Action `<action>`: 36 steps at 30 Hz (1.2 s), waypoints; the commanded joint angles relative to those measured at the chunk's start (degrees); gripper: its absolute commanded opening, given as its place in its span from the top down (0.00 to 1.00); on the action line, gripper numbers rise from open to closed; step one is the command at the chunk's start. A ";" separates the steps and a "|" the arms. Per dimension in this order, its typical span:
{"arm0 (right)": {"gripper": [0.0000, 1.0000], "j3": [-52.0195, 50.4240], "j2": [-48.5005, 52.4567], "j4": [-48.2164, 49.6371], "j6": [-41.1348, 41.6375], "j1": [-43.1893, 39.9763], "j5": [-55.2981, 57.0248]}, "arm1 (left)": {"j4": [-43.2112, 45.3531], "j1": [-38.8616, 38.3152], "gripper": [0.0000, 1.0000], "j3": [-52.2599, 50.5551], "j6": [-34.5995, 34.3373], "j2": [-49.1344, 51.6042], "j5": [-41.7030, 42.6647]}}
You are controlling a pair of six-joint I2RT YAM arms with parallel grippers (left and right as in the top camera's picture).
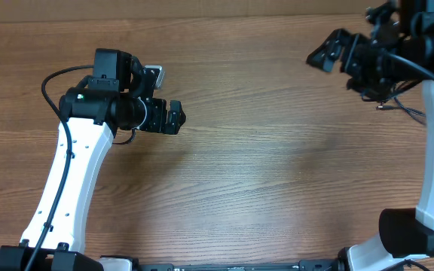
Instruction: Untangle cables
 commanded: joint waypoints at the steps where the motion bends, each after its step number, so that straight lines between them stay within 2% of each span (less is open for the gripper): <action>1: 0.00 -3.15 -0.09 0.13 -1.09 0.31 -0.74 | -0.11 0.52 0.00 1.09 -0.48 0.35 -0.17; 36: 0.00 -3.82 0.02 0.15 -1.09 0.20 -0.74 | -0.11 0.52 0.00 1.09 -0.48 0.35 -0.20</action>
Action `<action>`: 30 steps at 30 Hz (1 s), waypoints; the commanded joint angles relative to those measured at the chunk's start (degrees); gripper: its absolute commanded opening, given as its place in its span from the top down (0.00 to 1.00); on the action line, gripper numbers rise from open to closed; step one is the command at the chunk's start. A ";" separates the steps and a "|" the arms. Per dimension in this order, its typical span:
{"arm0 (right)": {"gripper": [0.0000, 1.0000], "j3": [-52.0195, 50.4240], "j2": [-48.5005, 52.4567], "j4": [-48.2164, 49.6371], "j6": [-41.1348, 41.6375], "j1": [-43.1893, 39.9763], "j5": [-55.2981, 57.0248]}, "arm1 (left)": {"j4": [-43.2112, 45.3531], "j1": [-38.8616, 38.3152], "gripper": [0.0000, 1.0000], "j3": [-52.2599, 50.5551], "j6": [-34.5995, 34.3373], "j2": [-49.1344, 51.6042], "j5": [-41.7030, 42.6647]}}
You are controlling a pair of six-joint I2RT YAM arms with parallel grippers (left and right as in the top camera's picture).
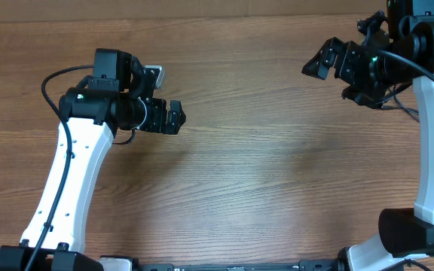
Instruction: Untangle cables
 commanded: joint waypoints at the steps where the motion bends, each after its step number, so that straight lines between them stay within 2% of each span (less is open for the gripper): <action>1: 0.00 -0.17 -0.13 0.15 -0.90 0.00 -0.70 | -0.11 0.55 0.00 1.09 -0.48 0.35 -0.20; 20: 0.00 -0.17 -0.13 0.15 -0.90 0.00 -0.70 | -0.11 0.52 0.00 1.09 -0.48 -0.13 -0.35; 26: 0.00 -0.17 -0.13 0.15 -0.90 0.00 -0.70 | -0.13 -1.40 0.00 1.09 -0.42 -4.57 -0.42; 30: 0.00 -0.17 -0.13 0.15 -0.90 0.00 -0.70 | -2.10 -3.74 0.00 0.96 -0.09 -9.05 -5.60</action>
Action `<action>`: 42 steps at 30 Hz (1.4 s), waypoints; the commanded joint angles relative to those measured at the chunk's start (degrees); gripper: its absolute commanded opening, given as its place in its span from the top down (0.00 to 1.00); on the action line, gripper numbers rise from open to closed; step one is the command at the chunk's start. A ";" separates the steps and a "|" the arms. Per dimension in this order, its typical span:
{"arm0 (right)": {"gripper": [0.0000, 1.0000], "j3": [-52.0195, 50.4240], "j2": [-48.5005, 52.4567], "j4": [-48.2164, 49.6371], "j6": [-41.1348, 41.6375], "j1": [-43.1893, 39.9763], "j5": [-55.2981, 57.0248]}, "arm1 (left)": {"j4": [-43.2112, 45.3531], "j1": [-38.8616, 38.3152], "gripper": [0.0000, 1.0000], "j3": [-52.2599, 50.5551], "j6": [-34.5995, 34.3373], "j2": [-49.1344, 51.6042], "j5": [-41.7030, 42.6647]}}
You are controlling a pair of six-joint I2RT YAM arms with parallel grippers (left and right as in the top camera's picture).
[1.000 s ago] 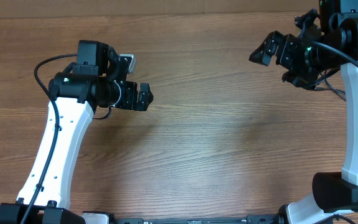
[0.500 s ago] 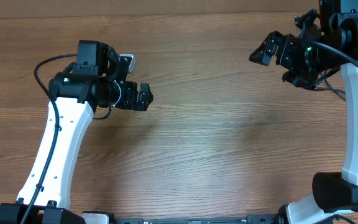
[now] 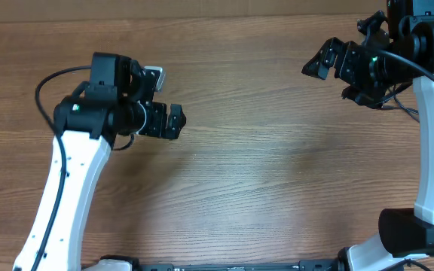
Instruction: Untangle cables
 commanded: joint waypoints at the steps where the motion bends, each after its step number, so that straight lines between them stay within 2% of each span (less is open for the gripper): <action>1: 0.00 -0.17 -0.13 0.13 -0.90 0.00 -0.68 | -0.37 -2.80 0.00 0.81 -0.09 -4.81 -4.28; 6: 0.00 -0.17 -0.13 0.13 -0.90 0.00 -0.68 | 3.67 -6.64 0.00 -4.85 0.83 -11.15 -8.63; 9: 0.00 -0.17 -0.13 0.13 -0.90 0.00 -0.68 | 17.22 -6.80 0.00 -15.32 0.79 -17.88 -8.37; 10: 0.00 -0.17 -0.13 0.13 -0.90 0.00 -0.68 | 26.67 -6.80 0.00 -22.58 0.81 -22.18 -7.15; 19: 0.00 -0.17 -0.13 0.13 -0.90 0.00 -0.68 | 74.44 -6.71 0.00 -58.73 1.31 -46.42 -4.83; 22: 0.00 -0.17 -0.13 0.13 -0.90 0.00 -0.68 | 85.59 -6.01 0.00 -67.76 1.70 -53.20 -5.46; 25: 0.00 -0.17 -0.13 0.13 -0.90 0.00 -0.68 | 91.78 -4.98 0.00 -73.68 1.68 -58.05 -5.68; 28: 0.00 -0.17 -0.13 0.13 -0.90 0.00 -0.68 | 95.01 -3.63 0.00 -79.21 1.66 -63.76 -5.68; 35: 0.00 -0.17 -0.13 0.13 -0.90 0.00 -0.68 | 84.28 -1.92 0.00 -79.43 4.76 -72.65 -5.90; 40: 0.00 -0.17 -0.13 0.13 -0.90 0.00 -0.68 | 73.53 -1.05 0.00 -79.43 6.32 -77.07 -8.31; 42: 0.00 -0.17 -0.13 0.13 -0.90 0.00 -0.68 | 64.74 0.15 0.00 -79.43 6.14 -81.15 -11.30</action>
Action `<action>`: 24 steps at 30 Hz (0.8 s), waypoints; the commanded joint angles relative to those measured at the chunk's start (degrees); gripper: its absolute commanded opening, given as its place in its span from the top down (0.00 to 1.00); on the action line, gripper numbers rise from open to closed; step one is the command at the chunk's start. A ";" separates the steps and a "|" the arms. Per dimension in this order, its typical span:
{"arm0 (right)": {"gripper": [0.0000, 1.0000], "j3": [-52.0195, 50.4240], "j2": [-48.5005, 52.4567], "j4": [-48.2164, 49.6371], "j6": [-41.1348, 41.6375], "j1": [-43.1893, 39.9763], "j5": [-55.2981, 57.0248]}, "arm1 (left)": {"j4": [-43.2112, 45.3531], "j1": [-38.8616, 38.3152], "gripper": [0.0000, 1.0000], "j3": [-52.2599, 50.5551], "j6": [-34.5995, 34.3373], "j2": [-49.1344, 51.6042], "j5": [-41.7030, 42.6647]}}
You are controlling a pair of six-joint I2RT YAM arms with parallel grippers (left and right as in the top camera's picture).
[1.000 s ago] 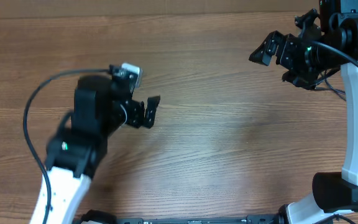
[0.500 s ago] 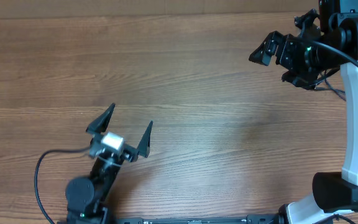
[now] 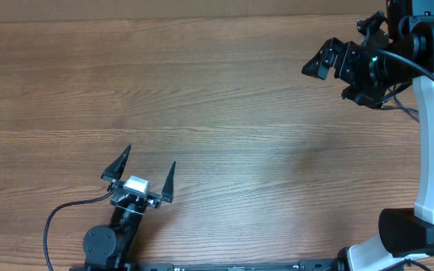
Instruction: Untangle cables
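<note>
No cable lies in plain sight on the wooden table [image 3: 224, 135]. A few thin dark wires [image 3: 407, 111] show under my right arm near the right edge, and I cannot tell whether they are the task's cables. My left gripper [image 3: 150, 159] is at the front left edge, its two fingers spread wide and pointing away from the base, with nothing between them. My right gripper [image 3: 319, 64] hangs above the far right of the table and points left. Its jaws are seen side-on, so their state does not show.
The right arm's white links run along the right edge from the base [image 3: 413, 233] at the front right. The left arm's black base [image 3: 104, 245] and its looping black cable [image 3: 66, 211] sit at the front left edge.
My left arm was stretched out over the far left of the table. It is now folded back at the front left edge with its gripper open. The right arm has not moved.
At first my left gripper hovered over the far left of the table and my right gripper was high at the far right. The right gripper then shifted slightly left and stayed there. The left arm edged a little, and now sits folded at the front edge.
</note>
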 commanded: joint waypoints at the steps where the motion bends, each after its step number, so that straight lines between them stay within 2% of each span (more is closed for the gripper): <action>1: 0.00 -0.02 -0.13 0.09 -0.92 0.00 -0.46 | -9.64 2.14 0.00 -0.35 1.38 -4.46 -5.42; 3: 0.00 -0.02 -0.13 0.09 -0.92 0.00 -0.46 | -15.41 3.78 0.01 -0.35 1.29 -4.48 -6.78; 8: 0.00 -0.02 -0.13 0.09 -0.92 0.00 -0.46 | -15.10 7.30 0.00 -0.35 0.26 -4.46 -7.19; 24: 0.00 -0.02 -0.13 0.09 -0.92 0.00 -0.46 | -14.95 7.39 0.01 -0.35 0.28 -4.37 -7.19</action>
